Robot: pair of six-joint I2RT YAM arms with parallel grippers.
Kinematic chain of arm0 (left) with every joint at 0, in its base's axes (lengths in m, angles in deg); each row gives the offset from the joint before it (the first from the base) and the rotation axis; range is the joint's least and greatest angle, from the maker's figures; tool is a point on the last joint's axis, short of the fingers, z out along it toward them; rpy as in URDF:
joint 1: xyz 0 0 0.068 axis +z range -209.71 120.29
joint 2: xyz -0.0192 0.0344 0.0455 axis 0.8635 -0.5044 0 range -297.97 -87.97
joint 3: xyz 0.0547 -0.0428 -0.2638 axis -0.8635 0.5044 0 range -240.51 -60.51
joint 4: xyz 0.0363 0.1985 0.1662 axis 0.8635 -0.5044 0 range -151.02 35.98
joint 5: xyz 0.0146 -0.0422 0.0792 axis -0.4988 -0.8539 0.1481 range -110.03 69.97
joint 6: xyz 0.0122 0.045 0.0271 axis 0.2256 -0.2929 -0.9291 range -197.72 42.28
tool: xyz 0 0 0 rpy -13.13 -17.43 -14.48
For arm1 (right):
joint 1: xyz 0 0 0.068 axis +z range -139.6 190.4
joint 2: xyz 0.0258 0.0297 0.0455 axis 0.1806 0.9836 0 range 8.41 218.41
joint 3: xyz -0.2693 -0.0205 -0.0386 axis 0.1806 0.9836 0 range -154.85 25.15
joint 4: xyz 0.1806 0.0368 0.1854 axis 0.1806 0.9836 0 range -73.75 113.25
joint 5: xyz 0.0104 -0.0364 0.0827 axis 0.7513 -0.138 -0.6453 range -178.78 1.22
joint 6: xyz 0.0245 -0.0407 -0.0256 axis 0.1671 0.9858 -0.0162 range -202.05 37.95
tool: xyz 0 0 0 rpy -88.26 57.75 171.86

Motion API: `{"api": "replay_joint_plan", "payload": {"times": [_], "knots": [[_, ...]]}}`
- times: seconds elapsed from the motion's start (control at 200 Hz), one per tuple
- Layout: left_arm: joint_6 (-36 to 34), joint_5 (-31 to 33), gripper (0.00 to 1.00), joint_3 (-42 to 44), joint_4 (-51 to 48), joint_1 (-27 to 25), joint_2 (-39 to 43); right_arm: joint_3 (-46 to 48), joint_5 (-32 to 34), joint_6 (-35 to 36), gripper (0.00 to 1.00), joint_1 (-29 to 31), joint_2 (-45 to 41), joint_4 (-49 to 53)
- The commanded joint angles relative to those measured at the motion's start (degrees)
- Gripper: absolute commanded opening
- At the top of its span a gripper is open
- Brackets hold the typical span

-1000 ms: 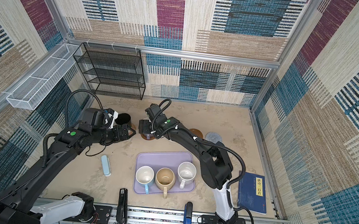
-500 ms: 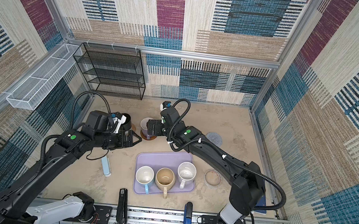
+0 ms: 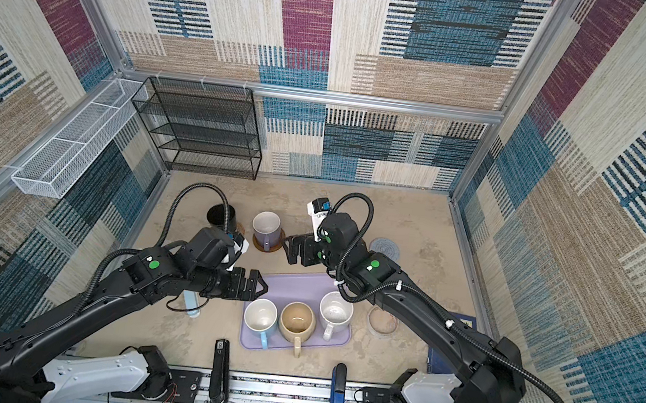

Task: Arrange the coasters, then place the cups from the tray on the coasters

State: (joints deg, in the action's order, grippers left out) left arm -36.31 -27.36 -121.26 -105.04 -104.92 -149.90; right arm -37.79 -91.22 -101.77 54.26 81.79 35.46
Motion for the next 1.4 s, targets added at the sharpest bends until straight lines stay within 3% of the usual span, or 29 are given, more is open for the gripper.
{"api": "replay_joint_plan", "payload": {"times": [0.0,0.285,0.566,0.871,1.397], "knots": [[4.98,5.36,1.00,0.38,-3.25,-3.73,-0.12,3.32,0.37,1.67,0.99,0.09,-3.14,-0.35],[12.20,11.70,1.00,2.81,-4.52,-13.76,-1.65,12.91,-8.74,2.98,1.00,0.02,-10.93,-3.23],[17.79,16.18,1.00,3.44,-4.35,-22.32,-7.22,16.04,-5.98,2.90,1.00,0.08,-12.65,-1.71],[20.55,18.98,1.00,5.26,-3.37,-25.56,-11.16,18.10,-9.64,2.34,1.00,0.08,-13.91,-4.61],[22.17,19.65,0.69,10.44,2.19,-25.97,-12.76,19.19,-10.61,1.67,0.99,0.08,-13.97,-5.83]]}}
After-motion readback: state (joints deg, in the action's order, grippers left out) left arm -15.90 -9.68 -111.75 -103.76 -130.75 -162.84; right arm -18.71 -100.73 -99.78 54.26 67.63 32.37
